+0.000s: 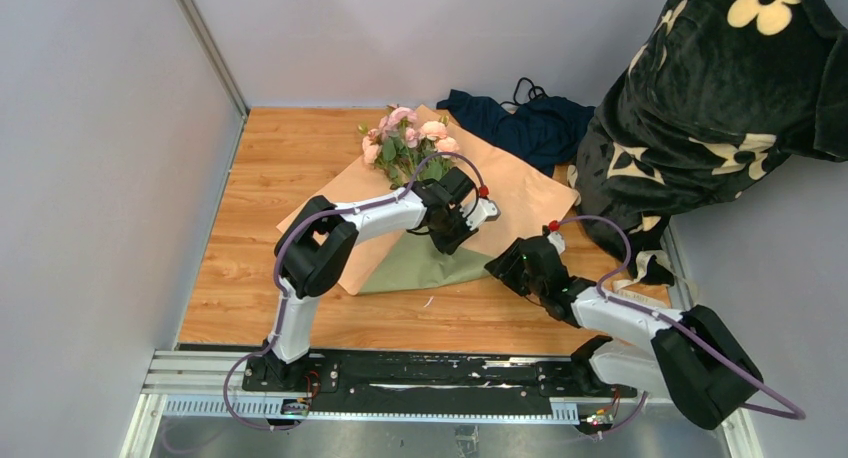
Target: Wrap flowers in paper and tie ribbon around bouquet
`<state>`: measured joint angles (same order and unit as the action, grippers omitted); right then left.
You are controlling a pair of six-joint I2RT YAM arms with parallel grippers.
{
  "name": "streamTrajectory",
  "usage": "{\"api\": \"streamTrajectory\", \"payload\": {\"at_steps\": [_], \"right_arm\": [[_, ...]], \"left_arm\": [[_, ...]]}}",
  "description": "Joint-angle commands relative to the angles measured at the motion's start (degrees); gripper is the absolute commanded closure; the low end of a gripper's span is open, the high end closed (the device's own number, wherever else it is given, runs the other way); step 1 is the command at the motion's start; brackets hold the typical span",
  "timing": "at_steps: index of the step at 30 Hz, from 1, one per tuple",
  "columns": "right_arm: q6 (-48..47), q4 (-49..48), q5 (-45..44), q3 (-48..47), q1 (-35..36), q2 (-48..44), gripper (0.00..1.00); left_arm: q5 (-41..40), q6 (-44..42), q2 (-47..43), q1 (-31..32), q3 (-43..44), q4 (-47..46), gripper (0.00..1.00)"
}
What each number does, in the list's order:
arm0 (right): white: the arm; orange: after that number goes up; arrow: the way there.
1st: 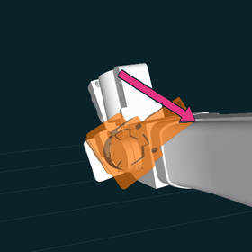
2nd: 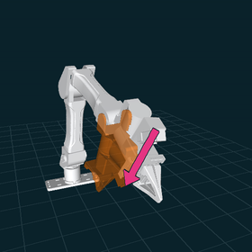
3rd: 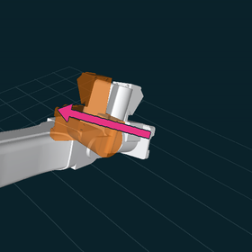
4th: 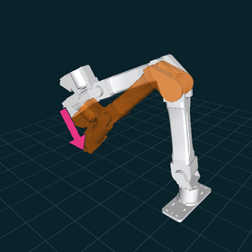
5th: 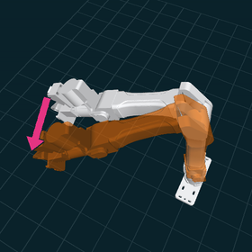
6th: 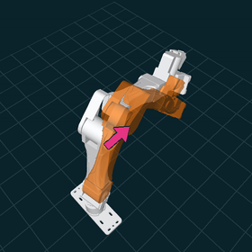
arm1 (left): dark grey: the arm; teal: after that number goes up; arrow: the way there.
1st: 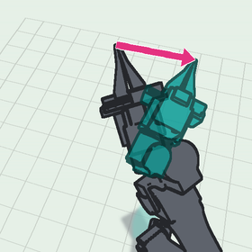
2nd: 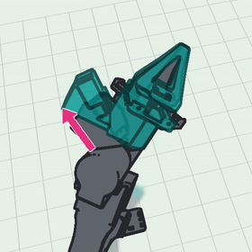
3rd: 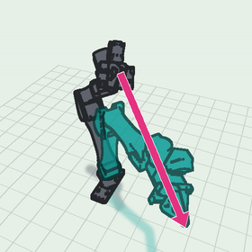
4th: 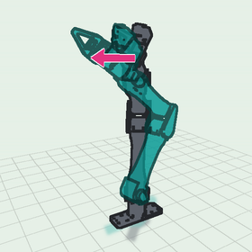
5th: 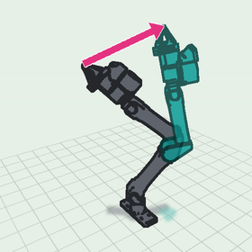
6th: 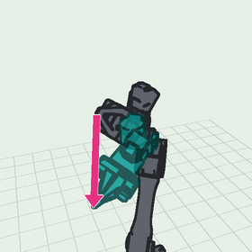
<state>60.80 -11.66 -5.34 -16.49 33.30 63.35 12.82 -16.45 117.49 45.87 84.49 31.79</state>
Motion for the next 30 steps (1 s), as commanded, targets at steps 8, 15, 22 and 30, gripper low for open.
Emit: {"api": "streamTrajectory", "payload": {"at_steps": [8,15,22,30], "right_arm": [[7.81,-2.19,1.29,1.28,0.24,7.01,0.52],[8.88,3.09,-6.23,2.76,0.26,0.65,0.80],[0.92,-0.08,-9.41,3.20,0.13,0.61,0.94],[-11.18,4.21,-12.03,-1.91,3.26,0.43,1.00]], "left_arm": [[-0.61,-0.53,2.68,0.18,-2.20,-0.07,0.82],[-2.03,-0.65,2.75,0.18,-2.13,-0.38,0.82],[-1.76,-0.95,2.65,0.11,-2.39,-0.20,0.82],[-2.56,-0.91,2.49,-0.37,-3.23,-1.03,0.82]]}}
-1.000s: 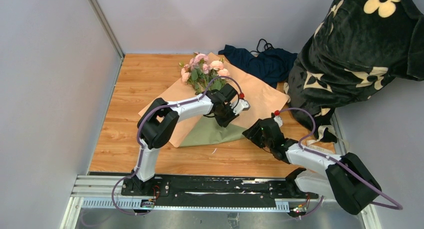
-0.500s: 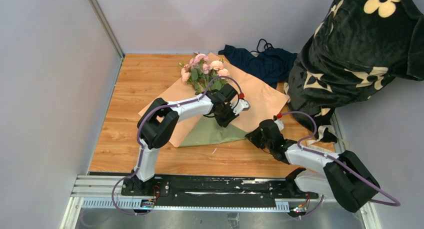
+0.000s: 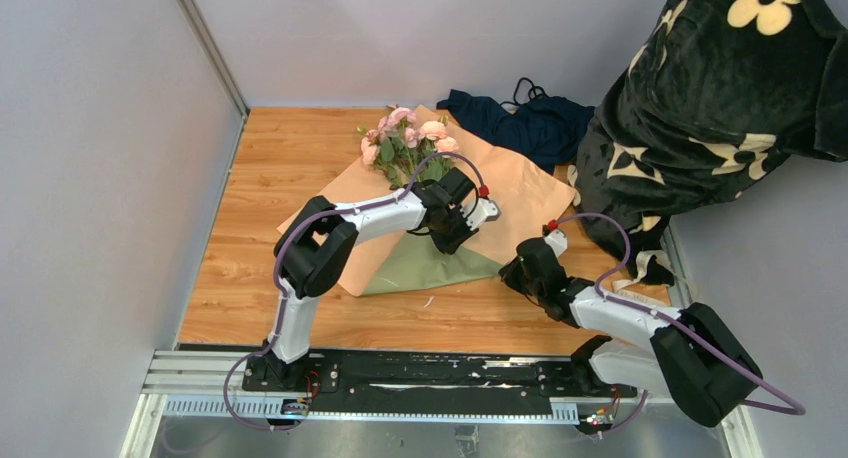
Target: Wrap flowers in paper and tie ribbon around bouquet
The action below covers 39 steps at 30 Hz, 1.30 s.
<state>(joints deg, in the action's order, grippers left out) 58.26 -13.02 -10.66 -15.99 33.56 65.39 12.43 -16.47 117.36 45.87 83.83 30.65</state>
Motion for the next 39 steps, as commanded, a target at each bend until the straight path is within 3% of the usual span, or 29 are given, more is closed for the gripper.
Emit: {"api": "streamTrajectory", "payload": {"at_steps": [1,3,7,15,19,27,31,36,39], "right_arm": [[-10.97,7.66,-9.88,-3.81,5.01,-2.60,1.00],[-16.26,12.15,-16.93,-7.41,8.92,-4.03,1.00],[-24.26,10.70,-20.07,-9.43,13.86,-4.40,1.00],[-35.78,-0.50,-15.47,-12.35,18.62,-0.38,1.00],[-39.04,-6.71,-8.32,-12.20,20.05,2.11,1.00],[-41.65,-16.18,2.32,-11.96,20.84,11.79,1.00],[-41.56,-16.64,4.18,-12.84,20.84,18.19,1.00],[-39.88,-18.35,3.47,-11.60,20.84,21.27,1.00],[-39.69,-18.07,3.51,-11.52,20.84,21.66,1.00]], "left_arm": [[-2.34,-0.91,2.87,-0.49,-2.49,0.00,0.82],[-2.83,-0.49,3.61,-0.84,-2.40,-0.38,0.82],[-2.39,0.83,4.90,-1.37,-1.92,-0.24,0.82],[-1.77,2.93,4.47,-2.48,-2.68,-1.66,0.82],[0.59,5.55,4.17,-4.88,-2.93,-3.19,0.82],[14.02,15.08,-1.56,-11.07,-9.25,-13.01,0.80],[17.24,15.69,-4.24,-13.11,-8.22,-11.57,0.72],[19.01,15.34,-8.34,-16.77,-6.61,-5.20,0.50],[17.85,14.69,-12.03,-18.53,-7.48,-1.76,0.44]]}}
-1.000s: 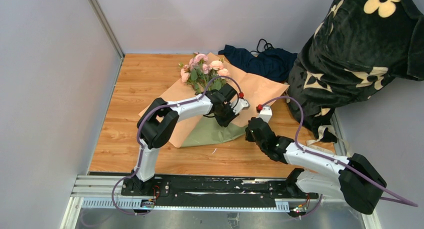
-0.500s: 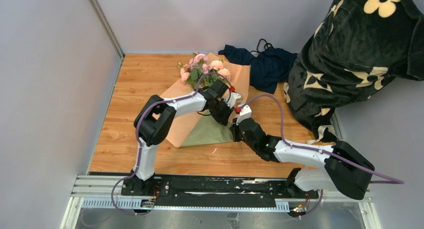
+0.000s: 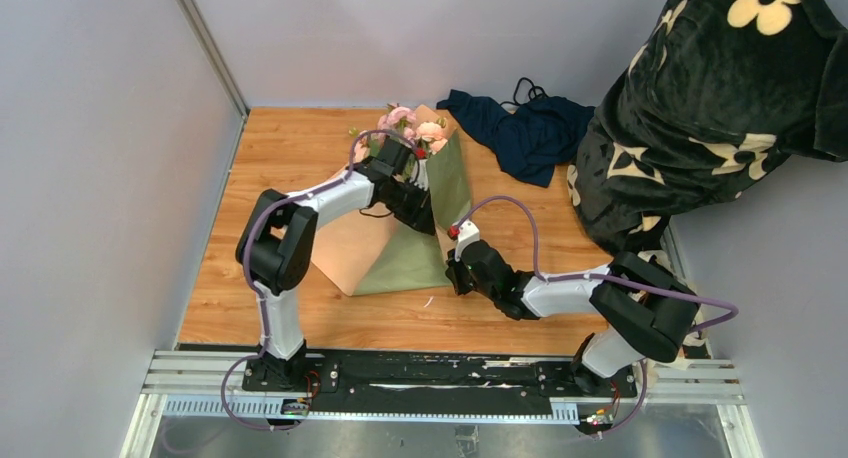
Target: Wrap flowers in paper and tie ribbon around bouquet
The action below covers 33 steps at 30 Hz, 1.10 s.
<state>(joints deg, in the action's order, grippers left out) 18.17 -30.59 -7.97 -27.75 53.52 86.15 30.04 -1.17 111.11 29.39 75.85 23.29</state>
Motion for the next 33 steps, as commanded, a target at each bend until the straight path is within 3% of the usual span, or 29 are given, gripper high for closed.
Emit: {"api": "streamTrajectory", "payload": {"at_steps": [1,7,10,20,22,23,28,29,33], "right_arm": [[0.40,-0.26,0.84,0.19,0.91,0.80,1.00],[-0.07,1.23,0.83,0.38,0.89,-0.43,1.00],[-0.59,2.13,0.83,-0.16,0.87,-0.37,1.00],[-2.45,3.77,0.70,-1.55,0.80,-1.75,1.00],[-3.06,4.46,0.72,-1.91,0.81,-2.01,1.00],[-3.36,4.91,0.77,-2.16,0.80,-2.15,1.00],[-7.09,9.50,0.78,-5.30,0.97,-3.55,1.00],[-8.26,10.40,0.83,-6.13,0.98,-3.94,1.00],[-11.07,11.69,2.28,-8.37,1.63,-4.98,1.00]], "left_arm": [[-0.92,-1.07,-7.27,-2.48,-0.12,7.54,0.43],[-10.39,-5.19,-16.60,-3.80,-9.14,11.12,0.22],[-12.06,-6.62,-17.29,-4.30,-13.87,10.34,0.20],[-3.95,-6.70,-12.11,-8.62,-18.64,11.11,0.22],[-2.63,-6.69,-11.30,-8.73,-19.46,10.71,0.29],[-1.50,-6.70,-10.75,-8.73,-19.69,10.95,0.38],[3.88,-6.83,-8.97,-8.73,-19.12,11.52,0.95],[4.63,-6.83,-8.67,-8.73,-18.95,11.59,1.00],[3.95,-6.63,-8.74,-8.73,-18.72,11.50,1.00]]}}
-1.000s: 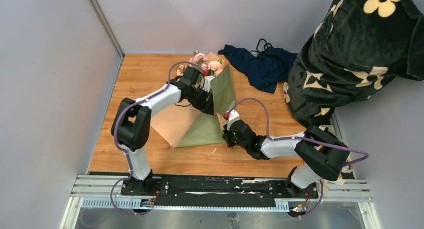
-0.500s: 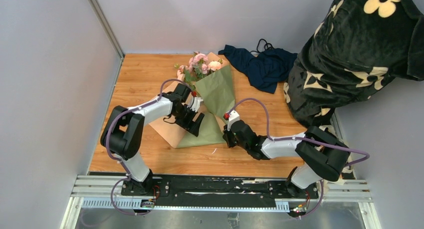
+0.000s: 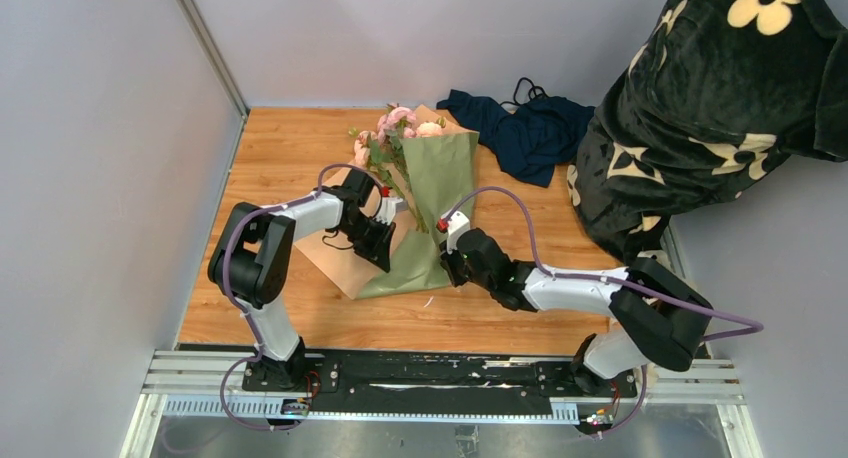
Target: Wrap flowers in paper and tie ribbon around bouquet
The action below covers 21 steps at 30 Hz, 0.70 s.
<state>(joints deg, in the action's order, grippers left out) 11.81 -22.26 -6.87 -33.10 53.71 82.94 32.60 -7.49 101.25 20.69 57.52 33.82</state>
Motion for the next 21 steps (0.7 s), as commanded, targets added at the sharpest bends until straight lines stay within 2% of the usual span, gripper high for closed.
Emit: {"api": "streamTrajectory", "payload": {"at_steps": [1,4,11,18,19,21], "right_arm": [[-5.75,3.89,1.40,-3.90,2.28,-1.62,1.00],[-9.01,4.95,2.26,-6.45,4.14,-0.42,1.00],[-8.81,1.14,8.37,-6.95,4.65,3.20,1.00],[-8.76,-1.41,12.74,-6.54,4.67,11.52,1.00],[-8.54,-1.88,12.78,-6.26,4.56,12.60,1.00],[-7.95,-2.58,13.03,-5.82,4.56,14.21,1.00]], "left_arm": [[0.62,-0.07,0.96,-0.03,-0.31,0.77,1.00],[-1.06,0.40,0.58,-0.07,-0.73,-0.45,1.00],[-6.44,1.39,-0.42,-0.12,-0.78,-1.92,1.00],[-7.78,1.82,-3.32,-0.88,0.46,-2.19,1.00],[-7.85,1.82,-4.02,-1.28,0.73,-2.07,0.94],[-8.24,1.94,-5.52,-2.72,1.43,-1.78,0.70]]}}
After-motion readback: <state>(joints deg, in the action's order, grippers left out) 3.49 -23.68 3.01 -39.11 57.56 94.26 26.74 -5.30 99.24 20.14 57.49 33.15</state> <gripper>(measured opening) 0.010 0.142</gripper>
